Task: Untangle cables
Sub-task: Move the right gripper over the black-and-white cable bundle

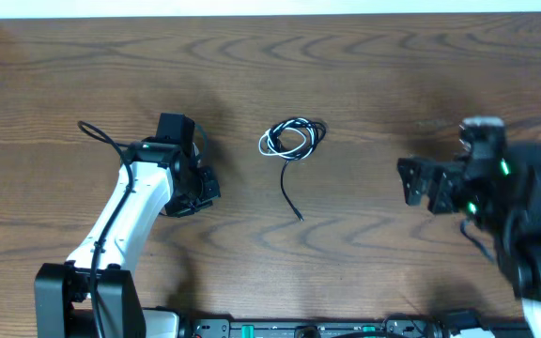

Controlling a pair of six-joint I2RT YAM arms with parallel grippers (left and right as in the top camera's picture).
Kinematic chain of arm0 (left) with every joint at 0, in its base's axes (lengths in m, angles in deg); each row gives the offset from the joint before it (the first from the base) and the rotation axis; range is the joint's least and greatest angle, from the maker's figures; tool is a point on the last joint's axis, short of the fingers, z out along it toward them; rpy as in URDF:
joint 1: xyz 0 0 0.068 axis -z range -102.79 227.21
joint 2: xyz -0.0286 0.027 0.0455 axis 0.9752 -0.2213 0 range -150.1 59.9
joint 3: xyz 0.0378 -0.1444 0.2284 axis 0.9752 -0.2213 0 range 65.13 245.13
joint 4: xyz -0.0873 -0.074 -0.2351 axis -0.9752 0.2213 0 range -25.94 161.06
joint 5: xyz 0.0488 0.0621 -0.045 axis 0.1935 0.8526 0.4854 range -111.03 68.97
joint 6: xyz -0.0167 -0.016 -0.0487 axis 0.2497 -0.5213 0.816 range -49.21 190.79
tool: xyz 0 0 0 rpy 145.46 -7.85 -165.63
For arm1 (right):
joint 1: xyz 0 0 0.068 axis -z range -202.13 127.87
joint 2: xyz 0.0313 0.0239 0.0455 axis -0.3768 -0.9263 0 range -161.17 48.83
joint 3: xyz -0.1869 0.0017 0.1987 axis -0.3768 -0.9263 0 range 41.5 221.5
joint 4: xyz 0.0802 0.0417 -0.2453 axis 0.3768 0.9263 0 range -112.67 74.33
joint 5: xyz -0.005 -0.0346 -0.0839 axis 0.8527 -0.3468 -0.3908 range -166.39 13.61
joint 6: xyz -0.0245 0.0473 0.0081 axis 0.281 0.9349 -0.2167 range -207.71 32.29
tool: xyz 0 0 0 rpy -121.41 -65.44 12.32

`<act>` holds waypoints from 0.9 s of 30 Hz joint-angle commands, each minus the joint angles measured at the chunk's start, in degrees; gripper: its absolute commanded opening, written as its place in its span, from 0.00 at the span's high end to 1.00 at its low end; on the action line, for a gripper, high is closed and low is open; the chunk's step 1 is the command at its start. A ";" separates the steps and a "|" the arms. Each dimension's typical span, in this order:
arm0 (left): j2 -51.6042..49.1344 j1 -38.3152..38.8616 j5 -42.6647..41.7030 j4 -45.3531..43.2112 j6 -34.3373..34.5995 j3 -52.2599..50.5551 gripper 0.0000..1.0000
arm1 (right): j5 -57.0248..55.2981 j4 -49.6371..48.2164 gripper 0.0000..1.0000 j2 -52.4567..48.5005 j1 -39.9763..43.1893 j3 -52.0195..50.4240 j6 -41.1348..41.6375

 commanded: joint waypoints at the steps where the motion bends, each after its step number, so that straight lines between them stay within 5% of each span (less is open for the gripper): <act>1: -0.11 0.09 0.76 0.24 0.13 -0.39 0.92 | 2.84 5.31 0.01 -7.72 -0.13 4.85 0.79; 9: -0.11 0.09 0.74 0.13 0.11 -0.39 0.92 | 4.92 11.45 0.01 -24.90 -0.17 6.08 0.79; 19: -0.11 0.09 0.76 0.02 0.13 -0.39 0.92 | 9.68 6.14 0.01 -38.29 -0.17 6.08 6.23; 21: -0.11 0.09 0.76 0.00 0.13 -0.39 0.93 | 11.69 4.37 0.26 -39.91 -0.17 6.08 6.23; 24: -0.11 0.09 0.76 -0.04 0.13 -0.39 0.93 | 13.07 1.88 0.99 -42.05 -0.44 6.03 9.33; 27: -0.11 0.09 0.74 -0.20 0.13 -0.39 0.92 | 13.07 0.81 0.99 -43.91 -1.29 6.03 16.00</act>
